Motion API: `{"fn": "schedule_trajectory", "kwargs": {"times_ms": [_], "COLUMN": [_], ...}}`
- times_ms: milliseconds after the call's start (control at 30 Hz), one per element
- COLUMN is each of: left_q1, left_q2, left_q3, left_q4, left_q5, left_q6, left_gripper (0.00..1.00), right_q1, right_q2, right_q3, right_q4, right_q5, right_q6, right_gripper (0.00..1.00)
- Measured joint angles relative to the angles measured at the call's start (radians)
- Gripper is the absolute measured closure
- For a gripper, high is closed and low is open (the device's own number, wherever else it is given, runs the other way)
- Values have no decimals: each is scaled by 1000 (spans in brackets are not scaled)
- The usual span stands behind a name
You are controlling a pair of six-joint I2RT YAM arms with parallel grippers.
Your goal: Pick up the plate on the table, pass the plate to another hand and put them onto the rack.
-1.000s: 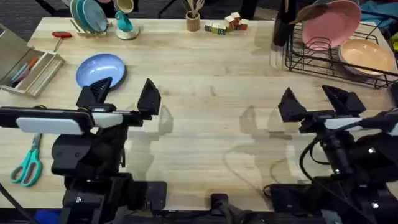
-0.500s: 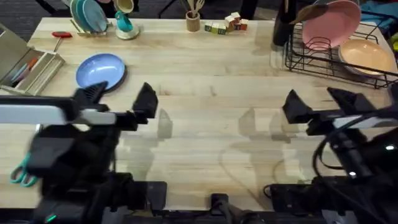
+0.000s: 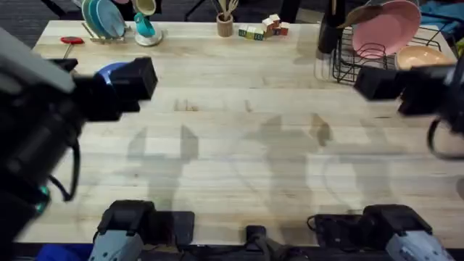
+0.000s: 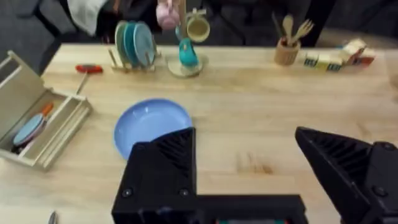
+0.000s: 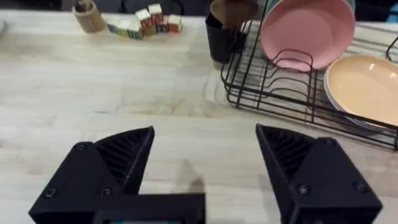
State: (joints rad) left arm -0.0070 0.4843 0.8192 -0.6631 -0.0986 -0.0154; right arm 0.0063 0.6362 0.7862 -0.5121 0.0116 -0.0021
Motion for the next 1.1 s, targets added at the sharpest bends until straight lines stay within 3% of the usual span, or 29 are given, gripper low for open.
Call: {"fn": "schedule_trajectory", "kwargs": {"times_ms": [200, 400, 600, 967, 1100], "left_q1": [0, 0, 0, 1, 47], "left_q2": [246, 449, 571, 646, 676], "left_q3": [253, 452, 518, 519, 519], "left_q4": [-213, -390, -459, -478, -470], "left_q5": [-3, -3, 5, 1, 1], "left_q6": [-1, -1, -1, -5, -51], "left_gripper": [7, 8, 7, 8, 10], "right_q1": [0, 0, 7, 9, 9], "right_q2": [289, 488, 552, 552, 552], "right_q3": [321, 516, 536, 537, 537], "right_q4": [-220, -356, -358, -329, -329], "right_q5": [0, 0, 0, 0, 0], "right_q6": [-5, -6, -6, -6, -6], "right_gripper": [7, 6, 6, 6, 6]}}
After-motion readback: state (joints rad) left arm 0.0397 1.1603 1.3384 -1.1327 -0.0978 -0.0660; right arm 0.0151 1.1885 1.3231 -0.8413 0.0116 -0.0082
